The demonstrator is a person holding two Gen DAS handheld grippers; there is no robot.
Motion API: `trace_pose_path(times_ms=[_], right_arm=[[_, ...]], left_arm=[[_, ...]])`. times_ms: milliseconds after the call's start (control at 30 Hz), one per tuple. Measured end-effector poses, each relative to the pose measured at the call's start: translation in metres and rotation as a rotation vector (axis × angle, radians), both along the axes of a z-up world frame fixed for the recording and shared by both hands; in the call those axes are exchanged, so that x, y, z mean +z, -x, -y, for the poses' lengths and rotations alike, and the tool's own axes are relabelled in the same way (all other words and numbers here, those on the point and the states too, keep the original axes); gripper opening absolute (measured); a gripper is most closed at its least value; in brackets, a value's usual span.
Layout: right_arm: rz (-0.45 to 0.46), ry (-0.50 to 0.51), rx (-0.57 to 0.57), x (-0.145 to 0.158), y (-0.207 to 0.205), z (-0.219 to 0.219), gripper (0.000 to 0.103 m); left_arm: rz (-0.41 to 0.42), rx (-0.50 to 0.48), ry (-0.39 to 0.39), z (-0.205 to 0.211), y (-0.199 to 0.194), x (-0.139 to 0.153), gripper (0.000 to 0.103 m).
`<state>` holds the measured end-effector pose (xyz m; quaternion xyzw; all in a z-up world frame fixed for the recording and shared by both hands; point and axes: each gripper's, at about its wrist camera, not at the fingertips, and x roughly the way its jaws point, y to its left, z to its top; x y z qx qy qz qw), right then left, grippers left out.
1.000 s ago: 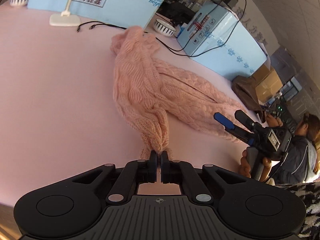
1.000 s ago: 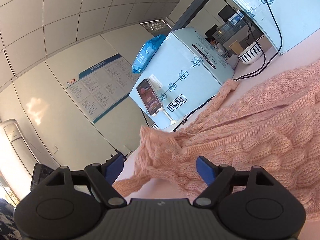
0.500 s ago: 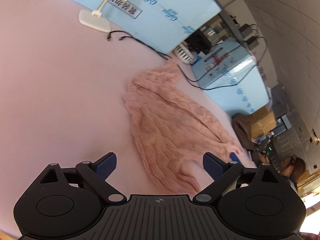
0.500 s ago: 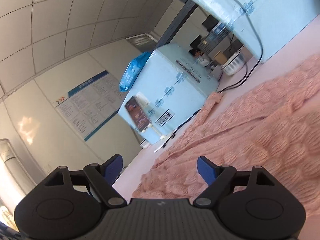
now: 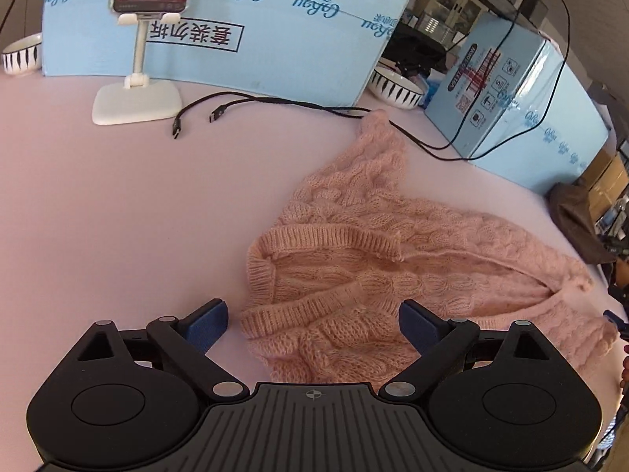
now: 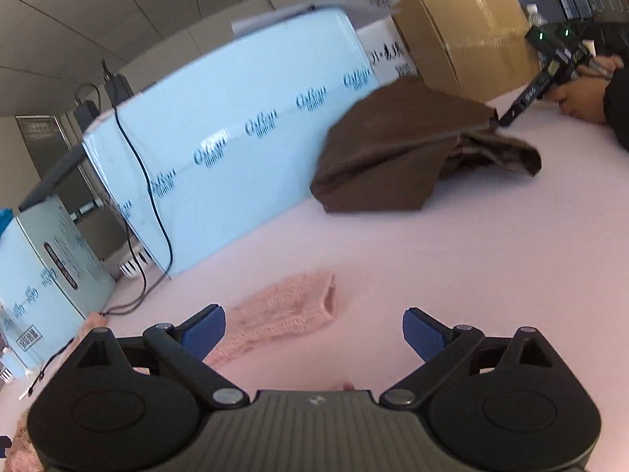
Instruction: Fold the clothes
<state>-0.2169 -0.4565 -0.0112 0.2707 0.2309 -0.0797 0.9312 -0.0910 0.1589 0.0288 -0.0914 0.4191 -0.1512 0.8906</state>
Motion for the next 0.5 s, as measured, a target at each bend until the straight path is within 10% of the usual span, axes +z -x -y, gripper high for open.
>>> trace_pose_path(times_ms=[133, 233, 300, 333, 500], right_arm=[[-0.014, 0.042, 0.150, 0.004, -0.021, -0.021, 0.097], [-0.049, 0.136, 0.200, 0.005, -0.038, -0.039, 0.066], [-0.090, 0.211, 0.182, 0.008, -0.051, -0.048, 0.018], [-0.104, 0.225, 0.179, 0.009, -0.056, -0.049, 0.010], [-0.111, 0.223, 0.088, 0.010, -0.079, -0.038, 0.003]], left_arm=[[0.018, 0.000, -0.158, 0.024, -0.005, 0.000, 0.088], [0.060, 0.002, -0.233, 0.040, -0.009, 0.000, 0.072], [0.073, 0.012, -0.214, 0.041, -0.015, 0.002, 0.041], [0.077, 0.019, -0.201, 0.041, -0.019, 0.003, 0.037], [0.103, 0.036, -0.197, 0.047, -0.037, 0.002, 0.027]])
